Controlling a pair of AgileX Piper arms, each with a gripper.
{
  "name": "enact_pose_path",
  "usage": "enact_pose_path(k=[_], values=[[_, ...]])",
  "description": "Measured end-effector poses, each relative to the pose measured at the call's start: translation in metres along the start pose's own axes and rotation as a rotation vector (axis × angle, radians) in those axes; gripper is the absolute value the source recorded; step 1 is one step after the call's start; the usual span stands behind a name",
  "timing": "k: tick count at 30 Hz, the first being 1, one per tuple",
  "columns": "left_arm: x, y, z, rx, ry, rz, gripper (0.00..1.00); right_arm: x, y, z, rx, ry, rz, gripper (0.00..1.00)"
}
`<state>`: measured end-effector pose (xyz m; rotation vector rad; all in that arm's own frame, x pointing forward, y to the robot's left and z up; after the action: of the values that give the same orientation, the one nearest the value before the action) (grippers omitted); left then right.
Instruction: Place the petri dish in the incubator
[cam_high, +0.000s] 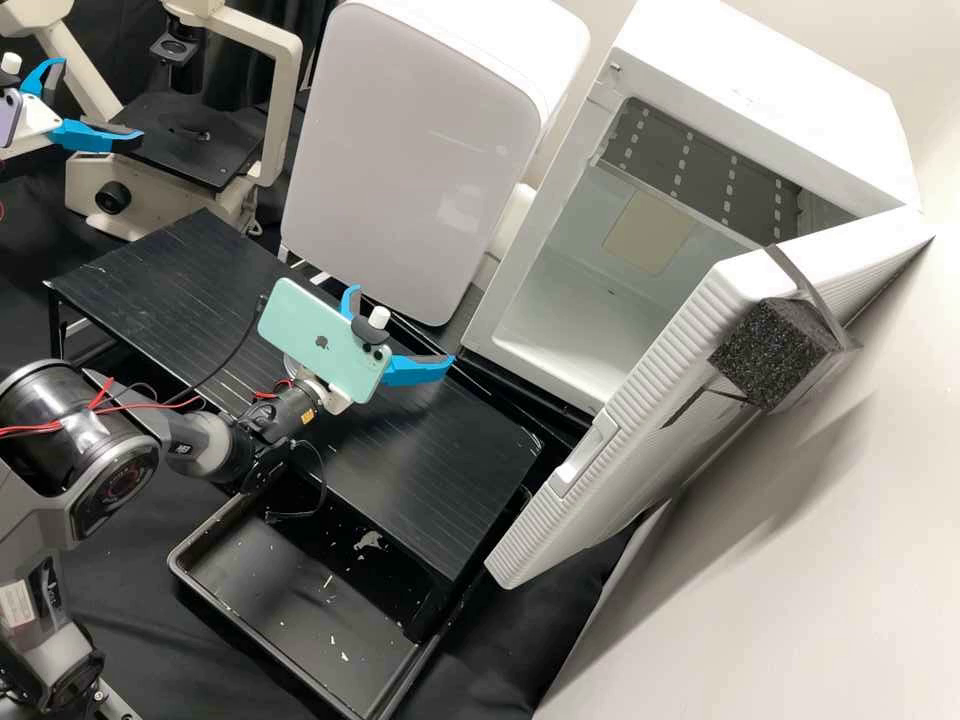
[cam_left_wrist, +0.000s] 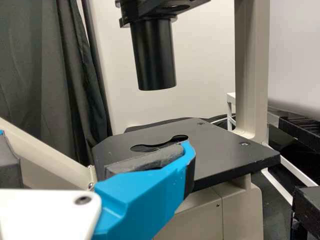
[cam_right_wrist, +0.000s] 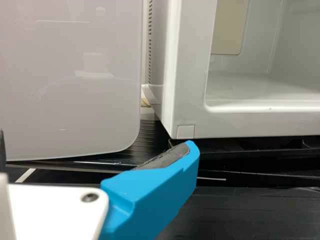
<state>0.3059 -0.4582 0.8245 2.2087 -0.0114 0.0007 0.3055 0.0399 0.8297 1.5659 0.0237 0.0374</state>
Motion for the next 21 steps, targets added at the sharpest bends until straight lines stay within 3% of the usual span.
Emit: enact_pose_path(k=[12,14,18,21], values=[[0.000,0.000,0.000,0.000,0.000,0.000,1.00,-0.015,0.000,0.004,0.001,0.001,0.016,1.00],[0.000,0.000,0.000,0.000,0.000,0.000,1.00,-0.026,0.002,0.004,0.002,0.018,0.033,1.00],[0.000,0.000,0.000,0.000,0.000,0.000,1.00,-0.055,0.003,0.000,0.037,0.079,0.072,1.00],[0.000,0.000,0.000,0.000,0.000,0.000,1.00,-0.071,0.002,-0.001,0.034,0.113,0.087,1.00]])
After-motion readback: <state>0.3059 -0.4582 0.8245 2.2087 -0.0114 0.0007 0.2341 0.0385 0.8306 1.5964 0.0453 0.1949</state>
